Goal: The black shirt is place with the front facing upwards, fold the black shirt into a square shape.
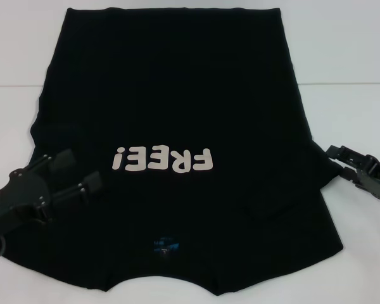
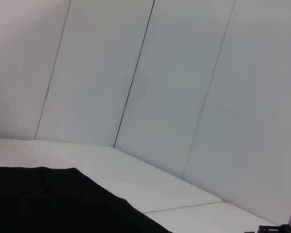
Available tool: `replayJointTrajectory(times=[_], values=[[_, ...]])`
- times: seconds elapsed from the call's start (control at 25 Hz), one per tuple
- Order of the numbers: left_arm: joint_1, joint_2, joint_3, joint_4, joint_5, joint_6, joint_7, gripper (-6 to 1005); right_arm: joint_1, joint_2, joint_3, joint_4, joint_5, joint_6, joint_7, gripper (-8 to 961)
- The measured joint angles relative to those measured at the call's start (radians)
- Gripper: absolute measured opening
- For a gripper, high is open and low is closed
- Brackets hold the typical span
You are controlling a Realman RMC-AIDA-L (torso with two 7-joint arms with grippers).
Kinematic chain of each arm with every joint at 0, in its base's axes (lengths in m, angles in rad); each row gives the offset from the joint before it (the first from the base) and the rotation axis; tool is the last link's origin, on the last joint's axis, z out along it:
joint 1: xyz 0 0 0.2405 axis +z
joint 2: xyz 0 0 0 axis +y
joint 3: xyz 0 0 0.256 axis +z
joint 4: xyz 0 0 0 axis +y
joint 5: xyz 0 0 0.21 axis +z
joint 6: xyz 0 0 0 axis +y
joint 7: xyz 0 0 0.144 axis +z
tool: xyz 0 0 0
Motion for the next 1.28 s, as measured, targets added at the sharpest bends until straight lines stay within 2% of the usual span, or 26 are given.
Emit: replayJointTrajectory(times=[0.32,0.68,1.0,1.28], values=[[-0.003,0.000,-0.002,0.000,0.000,-0.006,0.000,907,0.011,0.010,-0.008,-0.004,0.000,0.017,0.000,766],[-0.005,0.002,-0.002,0.000,-0.002,-0.008,0.002,907,0.027,0.011,-0.012,0.001,0.000,0.025,0.007,754],[-0.005,0.002,-0.013,0.000,-0.002,0.002,0.002,908,0.035,0.013,-0.065,0.003,0.000,0.080,0.036,606],[-0.001,0.002,-0.015,0.000,-0.002,0.004,0.001,908,0.037,0.016,-0.071,-0.004,0.000,0.078,0.037,347]])
